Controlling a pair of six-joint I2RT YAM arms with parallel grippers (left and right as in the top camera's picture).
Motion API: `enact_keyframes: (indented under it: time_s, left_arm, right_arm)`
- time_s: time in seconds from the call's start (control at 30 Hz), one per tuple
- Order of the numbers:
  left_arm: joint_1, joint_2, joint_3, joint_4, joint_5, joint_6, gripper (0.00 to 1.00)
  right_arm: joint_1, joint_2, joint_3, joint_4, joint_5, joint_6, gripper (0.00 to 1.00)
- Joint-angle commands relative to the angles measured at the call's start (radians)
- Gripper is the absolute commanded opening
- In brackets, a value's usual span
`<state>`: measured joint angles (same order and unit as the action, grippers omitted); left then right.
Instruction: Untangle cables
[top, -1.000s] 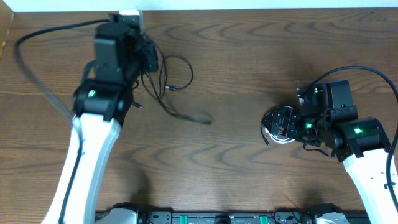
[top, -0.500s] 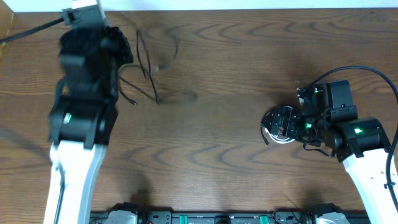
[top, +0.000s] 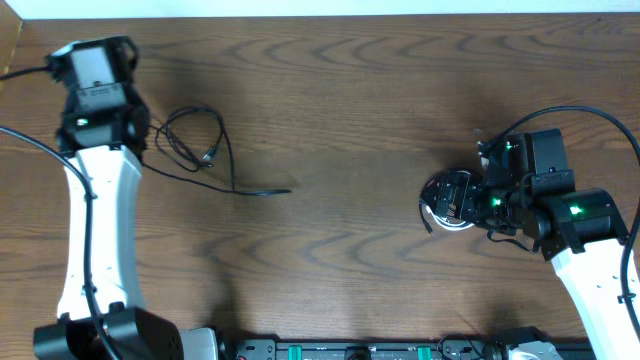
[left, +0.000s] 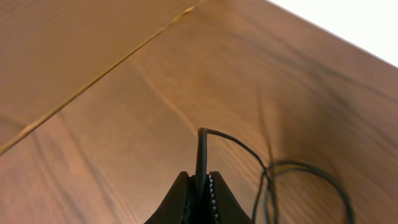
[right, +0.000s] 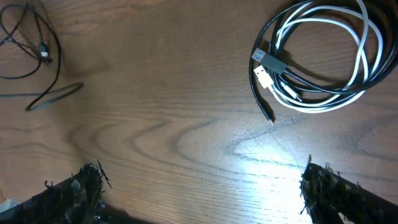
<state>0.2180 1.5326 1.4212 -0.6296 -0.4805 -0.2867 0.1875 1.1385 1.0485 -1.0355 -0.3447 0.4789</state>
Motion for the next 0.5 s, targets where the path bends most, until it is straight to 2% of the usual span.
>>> enact_keyframes:
  time_s: [0.0,0.3,0.37,0.43,0.47]
  left_arm:
    - [0.076,0.030,0.003,0.004,-0.033,-0.045,0.07]
    - [0.360,0.045,0.003,0.032,-0.033,-0.111,0.08]
    - [0.420,0.045,0.003,0.025,-0.033,-0.111,0.17]
    - [0.462,0.045,0.003,0.017,-0.033,-0.120,0.31]
    - [0.487,0.045,0.003,0.012,-0.033,-0.128,0.33]
  right_arm:
    - [0.004,0.001,0.009,-0.001,-0.005,-0.002,0.99]
    - [0.004,0.001,0.009,-0.002,-0.005,-0.002,0.99]
    - [0.004,0.001,0.009,-0.001,-0.005,-0.002,0.99]
    - [0.004,0.001,0.009,-0.002,-0.005,-0.002,0.99]
    - [0.004,0.000,0.009,-0.002,-0.005,-0.002,0.99]
